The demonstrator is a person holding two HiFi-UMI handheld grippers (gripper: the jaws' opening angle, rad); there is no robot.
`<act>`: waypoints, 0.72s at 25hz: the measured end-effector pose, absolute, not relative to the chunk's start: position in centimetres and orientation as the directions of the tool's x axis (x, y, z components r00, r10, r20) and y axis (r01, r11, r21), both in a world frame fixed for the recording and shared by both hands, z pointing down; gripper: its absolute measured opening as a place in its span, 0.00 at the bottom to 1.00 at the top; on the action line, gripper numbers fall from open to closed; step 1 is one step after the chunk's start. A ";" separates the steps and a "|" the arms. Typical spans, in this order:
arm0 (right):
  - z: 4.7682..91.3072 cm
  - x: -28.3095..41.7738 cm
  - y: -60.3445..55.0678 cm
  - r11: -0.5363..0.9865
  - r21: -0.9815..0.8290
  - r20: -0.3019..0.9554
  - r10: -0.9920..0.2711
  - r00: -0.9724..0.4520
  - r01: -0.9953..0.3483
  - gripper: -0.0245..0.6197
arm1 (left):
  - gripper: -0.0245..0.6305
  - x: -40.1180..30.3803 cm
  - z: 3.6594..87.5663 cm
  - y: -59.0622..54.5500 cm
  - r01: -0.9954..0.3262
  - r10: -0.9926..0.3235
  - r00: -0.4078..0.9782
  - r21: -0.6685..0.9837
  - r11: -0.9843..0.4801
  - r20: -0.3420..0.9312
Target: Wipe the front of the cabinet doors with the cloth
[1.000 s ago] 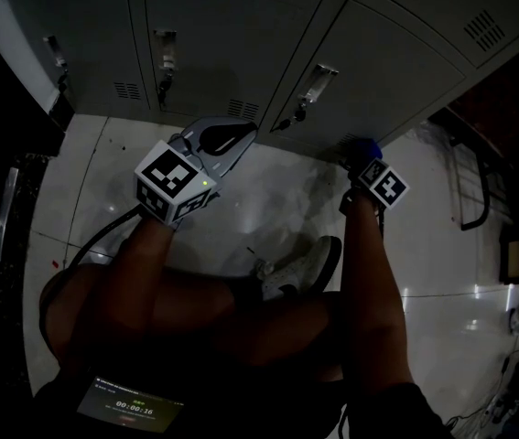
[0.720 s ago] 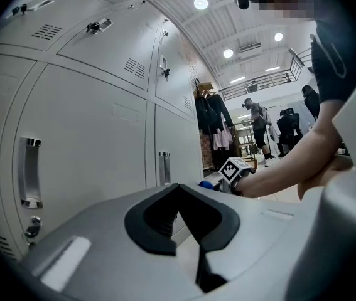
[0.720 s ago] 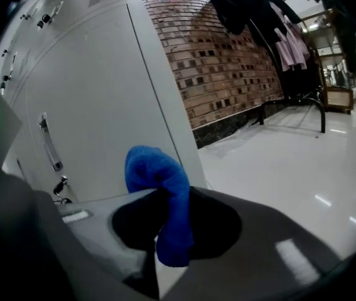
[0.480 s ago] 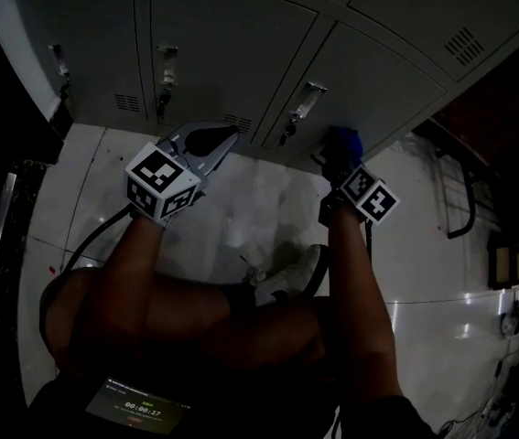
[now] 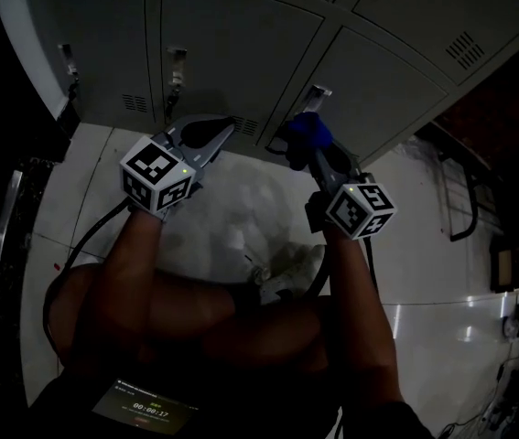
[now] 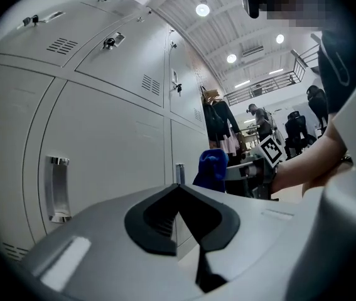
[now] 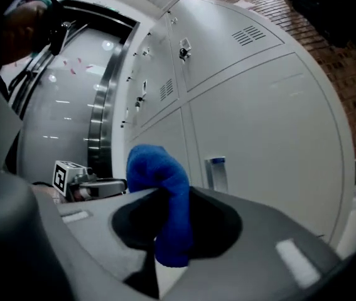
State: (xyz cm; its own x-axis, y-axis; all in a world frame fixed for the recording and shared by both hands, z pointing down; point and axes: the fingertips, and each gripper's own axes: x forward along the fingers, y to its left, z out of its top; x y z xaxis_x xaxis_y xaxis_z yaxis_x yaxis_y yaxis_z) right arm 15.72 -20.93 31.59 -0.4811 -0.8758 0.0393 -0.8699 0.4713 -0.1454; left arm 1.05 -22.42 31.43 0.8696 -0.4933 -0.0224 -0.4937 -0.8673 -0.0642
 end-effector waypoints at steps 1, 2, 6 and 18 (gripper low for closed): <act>31.3 15.1 -20.7 0.504 -0.145 0.028 -0.858 -0.512 -0.852 0.16 | 0.05 1.0 31.4 -22.4 -0.494 -0.493 0.870 -0.066 -0.867 -0.021; 31.2 14.4 -20.6 0.534 -0.142 0.020 -0.841 -0.541 -0.834 0.16 | 0.04 1.0 31.3 -22.5 -0.494 -0.494 0.869 -0.067 -0.867 -0.021; 31.1 11.5 -19.7 0.641 -0.126 0.026 -0.761 -0.648 -0.758 0.16 | 0.04 0.8 31.5 -22.5 -0.499 -0.498 0.867 -0.070 -0.864 -0.022; 31.7 10.6 -20.2 0.639 -0.115 0.033 -0.763 -0.646 -0.761 0.16 | 0.04 2.1 32.0 -21.8 -0.476 -0.475 0.879 -0.067 -0.877 -0.029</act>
State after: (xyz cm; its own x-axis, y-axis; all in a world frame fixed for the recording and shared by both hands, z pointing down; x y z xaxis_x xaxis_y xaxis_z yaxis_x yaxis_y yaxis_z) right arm 10.64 -20.24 31.67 -0.6457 -0.7628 0.0332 -0.7607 0.6389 -0.1146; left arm 2.07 -21.77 32.00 0.8794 -0.4751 -0.0288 -0.4760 -0.8769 -0.0675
